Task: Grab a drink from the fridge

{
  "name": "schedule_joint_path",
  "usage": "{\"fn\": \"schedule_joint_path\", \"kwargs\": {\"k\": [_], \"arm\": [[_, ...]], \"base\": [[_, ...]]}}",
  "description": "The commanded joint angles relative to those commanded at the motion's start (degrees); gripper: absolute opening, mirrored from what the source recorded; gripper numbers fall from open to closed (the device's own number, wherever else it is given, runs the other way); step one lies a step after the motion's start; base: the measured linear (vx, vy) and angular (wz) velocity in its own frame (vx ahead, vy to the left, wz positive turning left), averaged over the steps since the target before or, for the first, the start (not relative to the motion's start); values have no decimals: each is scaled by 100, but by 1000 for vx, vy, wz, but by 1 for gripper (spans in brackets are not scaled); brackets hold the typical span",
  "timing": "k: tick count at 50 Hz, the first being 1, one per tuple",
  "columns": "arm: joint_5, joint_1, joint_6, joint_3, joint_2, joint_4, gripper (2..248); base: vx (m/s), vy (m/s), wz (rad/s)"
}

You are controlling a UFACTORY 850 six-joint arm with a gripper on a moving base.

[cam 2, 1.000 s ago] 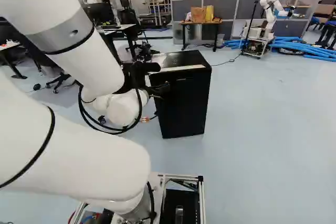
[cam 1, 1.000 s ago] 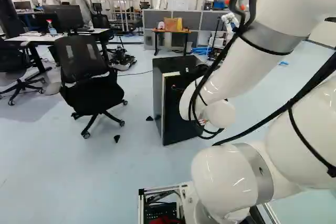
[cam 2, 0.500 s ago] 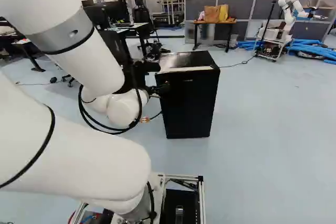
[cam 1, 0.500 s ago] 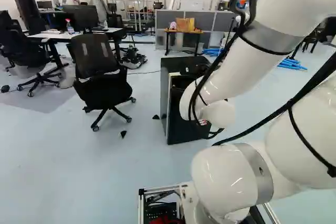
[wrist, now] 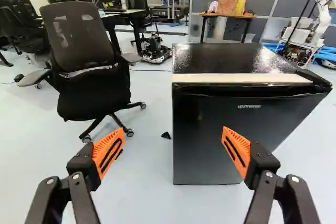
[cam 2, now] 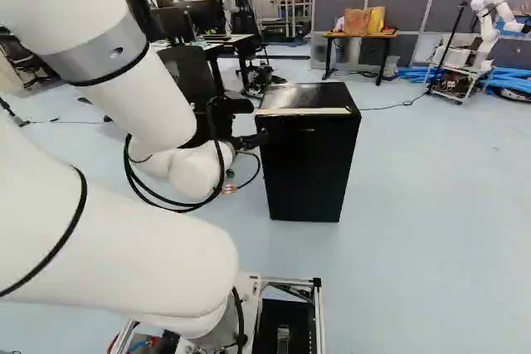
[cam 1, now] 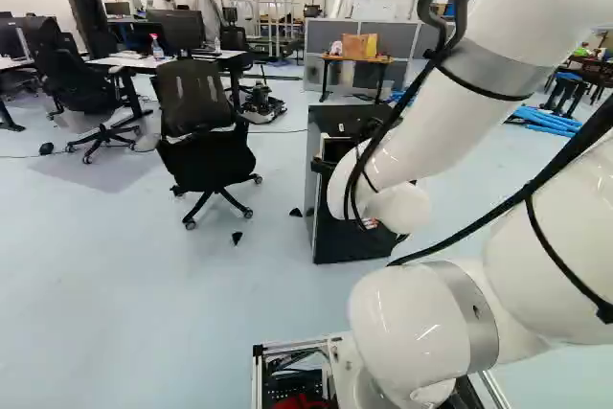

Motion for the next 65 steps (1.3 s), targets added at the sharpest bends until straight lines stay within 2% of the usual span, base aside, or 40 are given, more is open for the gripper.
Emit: {"fn": "schedule_joint_path", "kwargs": {"k": [13, 28, 65], "arm": [[0, 0, 0, 0, 0, 0, 247], [0, 0, 0, 0, 0, 0, 247], [0, 0, 0, 0, 0, 0, 247]], "base": [[2, -43, 124], [9, 34, -105], [47, 0, 0]]}}
